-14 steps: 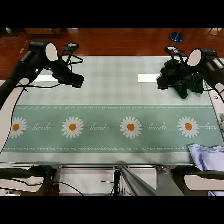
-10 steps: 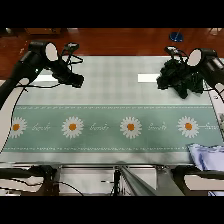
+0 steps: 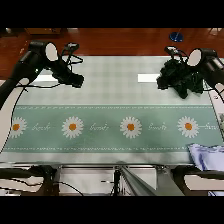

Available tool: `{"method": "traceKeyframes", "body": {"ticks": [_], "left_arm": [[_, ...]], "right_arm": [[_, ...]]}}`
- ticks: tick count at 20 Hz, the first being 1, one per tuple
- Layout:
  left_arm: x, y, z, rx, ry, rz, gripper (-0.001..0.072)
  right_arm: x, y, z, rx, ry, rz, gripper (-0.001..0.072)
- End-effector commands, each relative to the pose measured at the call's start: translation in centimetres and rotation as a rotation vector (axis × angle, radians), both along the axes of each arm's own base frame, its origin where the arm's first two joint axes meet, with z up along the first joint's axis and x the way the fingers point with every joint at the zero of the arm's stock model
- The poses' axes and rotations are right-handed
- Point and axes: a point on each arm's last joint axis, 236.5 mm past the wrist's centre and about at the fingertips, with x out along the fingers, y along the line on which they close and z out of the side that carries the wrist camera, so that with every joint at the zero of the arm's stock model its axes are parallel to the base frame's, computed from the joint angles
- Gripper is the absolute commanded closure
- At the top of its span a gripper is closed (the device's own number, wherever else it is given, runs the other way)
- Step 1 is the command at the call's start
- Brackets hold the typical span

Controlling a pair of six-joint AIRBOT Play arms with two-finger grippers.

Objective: Fold the shirts.

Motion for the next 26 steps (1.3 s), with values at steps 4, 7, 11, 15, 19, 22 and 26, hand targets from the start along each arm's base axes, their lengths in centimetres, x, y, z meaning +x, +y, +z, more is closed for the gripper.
{"method": "traceKeyframes", "body": {"ticks": [4, 7, 11, 15, 19, 22, 26], "left_arm": [[0.2, 0.0, 0.1, -0.003, -0.007, 0.002, 0.0227], [0.6, -0.2, 0.1, -0.008, -0.025, 0.002, 0.0228], [1.0, -0.3, 0.2, -0.012, -0.041, 0.003, 0.0228], [2.6, -0.7, 0.6, -0.032, -0.111, 0.009, 0.0226], [3.8, 0.4, 1.7, 0.015, -0.166, -0.033, 0.0084], [4.5, 2.5, 3.6, 0.047, -0.201, -0.006, 0.0084], [3.9, 4.0, 4.9, 0.048, -0.191, 0.024, 0.0084]], "right_arm": [[0.0, 0.0, 0.0, 0.0, 0.0, 0.0, 0.0322], [0.2, 0.0, 0.1, 0.002, -0.008, -0.001, 0.0322], [1.2, 0.1, 0.4, 0.005, -0.052, -0.006, 0.0322], [2.7, 0.1, 0.9, 0.01, -0.119, -0.014, 0.0319], [9.0, -4.8, 7.3, -0.186, -0.422, -0.058, 0.0193], [12.4, -13.1, 14.8, -0.302, -0.639, -0.27, 0.0193], [12.0, -22.8, 14.5, -0.147, -0.612, -0.559, 0.0169]]}}
